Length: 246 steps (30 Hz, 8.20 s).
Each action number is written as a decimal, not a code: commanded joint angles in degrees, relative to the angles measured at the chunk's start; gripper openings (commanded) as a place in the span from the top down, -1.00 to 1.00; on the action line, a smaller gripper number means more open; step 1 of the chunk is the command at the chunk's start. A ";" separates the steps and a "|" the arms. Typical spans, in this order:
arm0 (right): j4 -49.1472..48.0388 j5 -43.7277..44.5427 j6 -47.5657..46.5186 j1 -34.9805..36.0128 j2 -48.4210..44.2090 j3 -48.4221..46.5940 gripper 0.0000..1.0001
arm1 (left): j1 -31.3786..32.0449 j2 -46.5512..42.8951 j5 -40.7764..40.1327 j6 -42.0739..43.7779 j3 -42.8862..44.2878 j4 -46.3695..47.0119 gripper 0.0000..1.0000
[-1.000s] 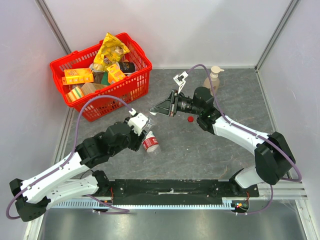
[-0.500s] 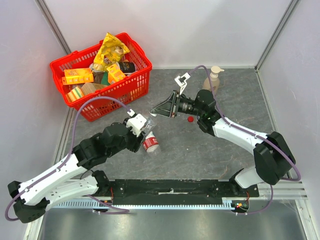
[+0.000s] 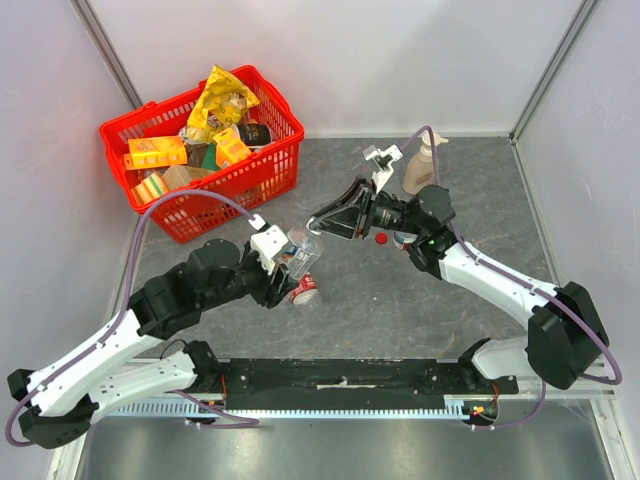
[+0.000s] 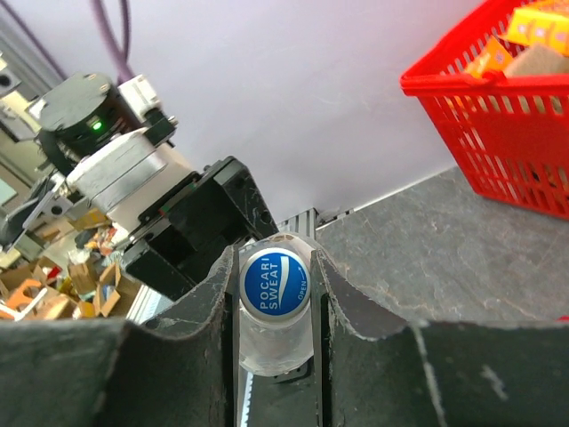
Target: Unscrew the bottle caps
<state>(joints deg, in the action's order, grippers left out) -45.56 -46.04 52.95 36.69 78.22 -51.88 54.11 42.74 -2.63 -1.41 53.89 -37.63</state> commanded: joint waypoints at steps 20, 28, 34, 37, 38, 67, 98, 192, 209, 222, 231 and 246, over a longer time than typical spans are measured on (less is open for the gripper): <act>-25.35 -17.06 2.85 1.02 -5.62 4.06 1.00 | 0.47 2.44 41.13 -0.96 6.49 10.91 0.69; -46.97 -17.94 15.77 1.02 -2.46 4.60 1.00 | 0.56 1.82 41.83 -1.05 5.18 11.52 0.71; -44.19 -16.72 15.96 0.93 -1.14 3.19 0.98 | 0.56 1.99 40.78 -0.96 4.38 11.09 0.73; -39.01 -15.66 13.51 1.02 -1.40 2.66 0.56 | 0.56 2.00 39.29 -0.70 4.03 10.47 0.74; -36.38 -15.40 12.02 1.02 -1.92 2.40 0.36 | 0.56 2.00 38.76 -0.53 3.86 10.12 0.74; 30.79 17.12 -20.17 0.84 -10.28 -8.32 -0.96 | 0.56 4.63 0.18 -0.44 -0.89 1.24 0.85; 33.96 14.84 -11.38 2.51 5.37 -13.69 -0.26 | 0.56 11.66 -20.39 -1.58 -2.65 -1.05 0.90; 1.88 -21.38 -18.50 2.60 -11.77 0.11 1.00 | 0.56 2.79 42.19 -1.76 1.13 9.77 0.97; 16.21 0.15 -27.02 2.60 -19.85 -0.77 -0.77 | 0.56 4.02 28.93 -0.52 0.43 5.02 0.97; 29.47 23.10 -25.53 2.60 -18.28 -3.66 -0.96 | 0.65 2.78 5.20 -1.93 -1.15 2.47 0.96; 32.20 25.83 -19.82 2.51 -10.72 -6.48 -0.96 | 0.56 6.21 -12.03 -3.42 -0.98 -1.04 0.97; 27.99 19.06 -13.93 2.78 -0.88 -9.29 -0.63 | 0.56 9.03 -16.44 -4.04 -3.35 -1.48 0.97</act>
<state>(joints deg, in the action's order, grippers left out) -13.96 -24.64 36.73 39.27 76.20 -58.24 54.50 52.14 -16.84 -3.88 50.74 -40.05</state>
